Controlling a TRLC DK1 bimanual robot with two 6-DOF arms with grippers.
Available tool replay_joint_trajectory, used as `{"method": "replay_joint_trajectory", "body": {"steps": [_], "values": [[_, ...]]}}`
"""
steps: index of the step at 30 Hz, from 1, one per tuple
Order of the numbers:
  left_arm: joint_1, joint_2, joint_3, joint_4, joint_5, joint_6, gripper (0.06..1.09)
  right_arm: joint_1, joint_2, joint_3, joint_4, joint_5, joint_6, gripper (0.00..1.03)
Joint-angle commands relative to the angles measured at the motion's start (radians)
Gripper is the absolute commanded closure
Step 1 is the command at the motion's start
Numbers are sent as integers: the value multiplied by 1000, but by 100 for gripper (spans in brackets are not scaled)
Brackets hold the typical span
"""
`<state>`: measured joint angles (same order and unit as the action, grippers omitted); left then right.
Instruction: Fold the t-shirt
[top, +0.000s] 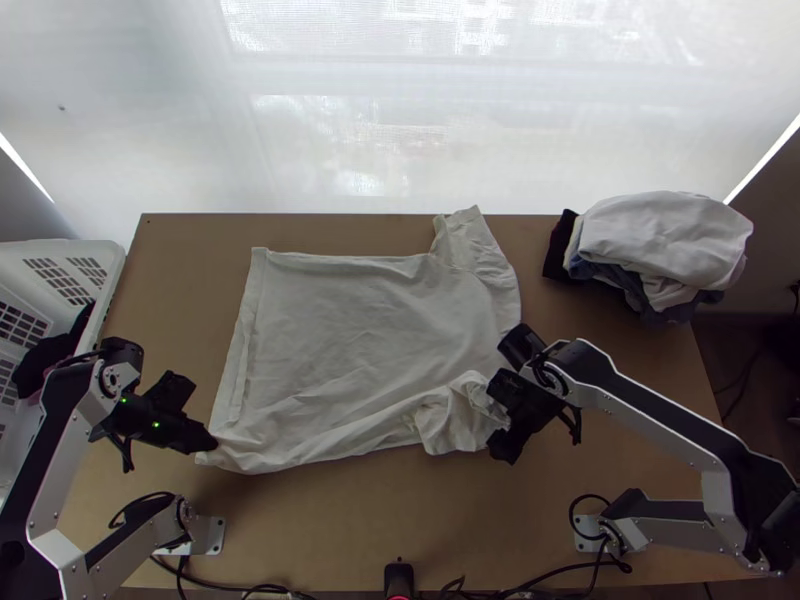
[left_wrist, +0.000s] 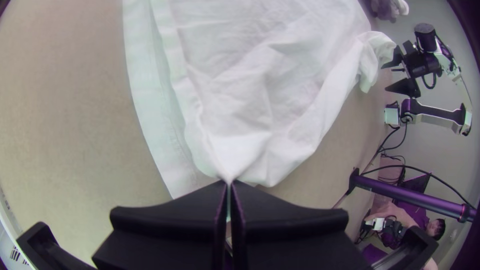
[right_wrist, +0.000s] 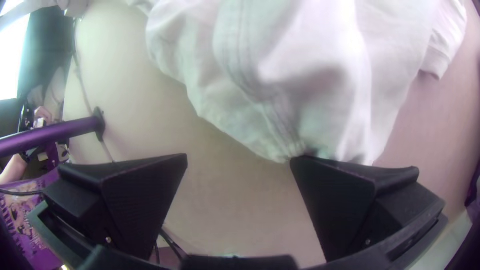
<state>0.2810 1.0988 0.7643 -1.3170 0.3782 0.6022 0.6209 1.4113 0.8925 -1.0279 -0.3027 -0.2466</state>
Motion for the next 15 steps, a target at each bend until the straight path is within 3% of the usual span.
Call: {"method": "replay_joint_trajectory", "body": {"steps": [1, 6, 11, 14, 15], "values": [[1, 6, 6, 1, 2, -1, 105, -16, 90, -9, 112, 47, 10, 10], [3, 7, 6, 1, 1, 1, 105, -21, 115, -6, 173, 62, 18, 26], [1, 9, 4, 1, 1, 2, 105, -24, 63, -3, 198, 73, 17, 79], [1, 13, 7, 1, 2, 8, 105, -33, 0, -1, 196, 73, 17, 100], [1, 15, 7, 1, 1, 8, 105, -33, -20, -3, 192, 73, 18, 100]]}}
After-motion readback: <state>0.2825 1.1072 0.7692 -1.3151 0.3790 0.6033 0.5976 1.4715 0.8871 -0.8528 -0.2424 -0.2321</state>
